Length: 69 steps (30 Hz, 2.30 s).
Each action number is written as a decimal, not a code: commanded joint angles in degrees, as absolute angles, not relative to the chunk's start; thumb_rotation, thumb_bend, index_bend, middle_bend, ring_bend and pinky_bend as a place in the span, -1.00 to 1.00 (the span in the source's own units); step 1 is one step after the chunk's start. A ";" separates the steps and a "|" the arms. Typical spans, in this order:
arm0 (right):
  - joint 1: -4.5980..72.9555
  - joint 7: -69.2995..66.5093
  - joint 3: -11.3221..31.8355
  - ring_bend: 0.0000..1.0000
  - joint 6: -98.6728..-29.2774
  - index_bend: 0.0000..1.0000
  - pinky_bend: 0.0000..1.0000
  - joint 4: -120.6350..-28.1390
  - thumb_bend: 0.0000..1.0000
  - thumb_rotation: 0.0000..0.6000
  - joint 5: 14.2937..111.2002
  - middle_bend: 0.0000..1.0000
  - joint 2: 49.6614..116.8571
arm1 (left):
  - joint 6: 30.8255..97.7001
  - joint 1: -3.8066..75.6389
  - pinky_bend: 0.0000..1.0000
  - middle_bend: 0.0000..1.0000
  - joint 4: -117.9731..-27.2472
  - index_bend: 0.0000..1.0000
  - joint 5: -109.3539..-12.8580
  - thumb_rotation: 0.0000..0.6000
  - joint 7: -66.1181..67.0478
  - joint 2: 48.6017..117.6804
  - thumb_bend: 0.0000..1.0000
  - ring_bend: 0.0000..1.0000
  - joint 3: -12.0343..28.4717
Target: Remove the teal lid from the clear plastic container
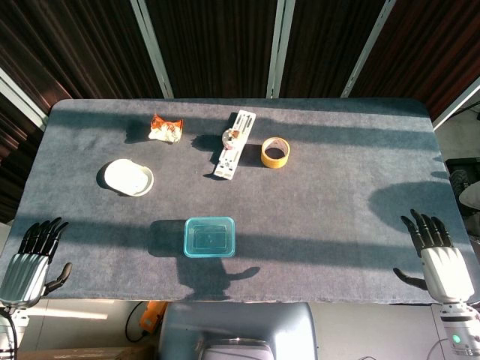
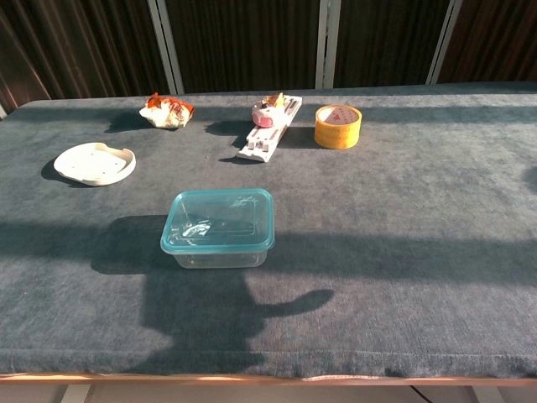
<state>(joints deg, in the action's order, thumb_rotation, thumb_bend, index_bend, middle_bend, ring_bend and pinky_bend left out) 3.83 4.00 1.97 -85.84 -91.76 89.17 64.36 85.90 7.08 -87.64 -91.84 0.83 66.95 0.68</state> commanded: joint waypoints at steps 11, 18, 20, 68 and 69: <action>3.98 2.45 1.17 -1.00 -85.29 -1.00 -1.00 -92.12 -0.54 1.00 90.42 -1.00 63.76 | 78.10 17.21 -0.99 -1.00 -83.77 -1.00 -103.66 1.00 -16.27 70.88 -0.38 -1.00 -2.39; 4.29 1.39 0.73 -1.00 -84.76 -1.00 -1.00 -92.14 -0.55 1.00 91.16 -1.00 63.35 | 72.15 24.49 -1.00 -1.00 -79.04 -1.00 -104.83 1.00 -14.96 80.22 -0.41 -1.00 -0.04; 4.51 0.90 0.58 -1.00 -84.29 -1.00 -1.00 -92.13 -0.54 1.00 91.29 -1.00 63.17 | 69.08 26.16 -1.00 -1.00 -78.30 -1.00 -102.94 1.00 -14.19 82.62 -0.41 -1.00 0.68; 7.92 -0.08 -0.91 -1.00 -80.20 -1.00 -1.00 -91.19 -0.54 1.00 95.70 -1.00 64.03 | 52.12 39.41 -0.06 -0.51 -74.11 -1.00 -84.58 1.00 -2.14 97.23 -0.46 -0.27 5.00; 9.07 -0.12 -0.89 -1.00 -79.15 -1.00 -1.00 -90.73 -0.54 1.00 96.72 -1.00 64.84 | 52.32 39.57 -0.04 -0.49 -73.70 -1.00 -84.87 1.00 -2.43 97.60 -0.45 -0.25 4.86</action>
<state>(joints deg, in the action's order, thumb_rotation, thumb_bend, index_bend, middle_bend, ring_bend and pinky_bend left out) 7.44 -0.38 -0.79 -80.71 -91.47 95.16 63.63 52.00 39.40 -74.12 -84.50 -2.04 97.19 5.07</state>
